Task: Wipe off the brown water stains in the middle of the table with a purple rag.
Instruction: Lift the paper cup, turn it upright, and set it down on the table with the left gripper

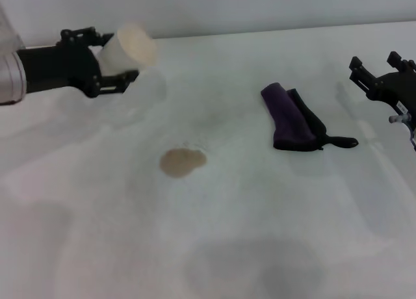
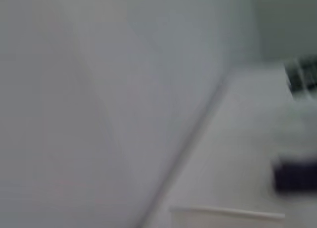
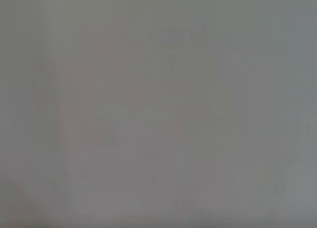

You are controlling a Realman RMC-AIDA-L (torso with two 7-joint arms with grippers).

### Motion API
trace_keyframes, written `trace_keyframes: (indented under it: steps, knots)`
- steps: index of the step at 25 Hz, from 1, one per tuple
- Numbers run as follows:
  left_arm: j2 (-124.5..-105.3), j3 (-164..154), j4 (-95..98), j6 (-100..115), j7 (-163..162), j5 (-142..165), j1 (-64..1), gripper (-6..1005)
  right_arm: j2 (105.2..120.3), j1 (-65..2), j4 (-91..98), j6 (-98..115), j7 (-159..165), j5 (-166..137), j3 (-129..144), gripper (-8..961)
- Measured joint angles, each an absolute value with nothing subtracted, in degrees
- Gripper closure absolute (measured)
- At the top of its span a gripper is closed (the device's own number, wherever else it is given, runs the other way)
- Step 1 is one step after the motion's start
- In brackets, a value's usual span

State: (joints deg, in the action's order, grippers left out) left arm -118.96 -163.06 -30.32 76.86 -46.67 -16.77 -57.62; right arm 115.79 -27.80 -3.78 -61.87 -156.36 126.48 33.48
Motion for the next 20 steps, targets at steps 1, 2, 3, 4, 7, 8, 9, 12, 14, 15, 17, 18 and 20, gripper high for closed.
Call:
trace_keyframes:
  steps: [1,2,3,4,7,8,9,12,14,15,17,18,20]
  knots:
    - [-118.92,-163.0,-28.4,76.8,-45.2,-20.7,-55.9,229,115.79,-27.8,-3.8,-61.9,-156.4,126.5,33.5,82]
    - [-118.91,-163.0,-26.0,76.7,-43.2,-25.1,-53.8,229,115.8,-27.8,-3.7,-61.9,-156.4,126.5,33.5,82]
    - [-118.92,-163.0,-22.5,76.4,-39.5,-31.2,-50.9,229,115.8,-27.8,-3.7,-61.9,-156.4,126.5,33.5,82]
    - [-118.87,-163.0,-20.0,76.3,-37.0,-34.9,-49.3,230,115.81,-27.9,-3.7,-61.9,-156.4,126.5,33.5,82]
    - [-118.96,-162.9,-9.8,76.2,-27.1,-48.1,-42.6,230,115.82,-27.9,-3.7,-62.1,-156.4,126.5,33.5,82]
    - [-119.03,-162.9,-6.4,76.3,-24.2,-52.0,-40.5,230,115.84,-28.0,-3.6,-62.1,-156.4,126.5,33.5,82]
    - [-119.09,-162.9,-3.5,76.4,-21.6,-55.4,-38.6,230,115.83,-28.0,-3.6,-62.1,-156.4,126.5,33.5,82]
    - [-119.36,-162.9,3.3,76.5,-18.0,-62.9,-34.4,230,115.84,-28.1,-3.6,-62.1,-156.4,126.5,33.5,82]
    - [-119.48,-162.9,6.8,75.8,-17.3,-67.4,-32.0,230,115.84,-28.2,-3.6,-62.1,-156.4,126.5,33.5,82]
    - [-119.51,-162.9,8.4,75.1,-17.4,-69.2,-31.0,230,115.84,-28.2,-3.6,-62.1,-156.4,126.5,33.5,82]
    - [-119.56,-162.9,10.8,73.4,-17.7,-71.8,-29.7,230,115.84,-28.2,-3.6,-62.1,-156.4,126.5,33.5,83]
    - [-119.6,-162.9,11.9,71.9,-17.8,-73.0,-29.3,230,115.84,-28.2,-3.6,-62.0,-156.4,126.5,33.5,83]
    - [-119.69,-162.9,13.4,68.9,-17.9,-74.9,-28.5,230,115.84,-28.3,-3.6,-62.0,-156.4,126.5,33.5,83]
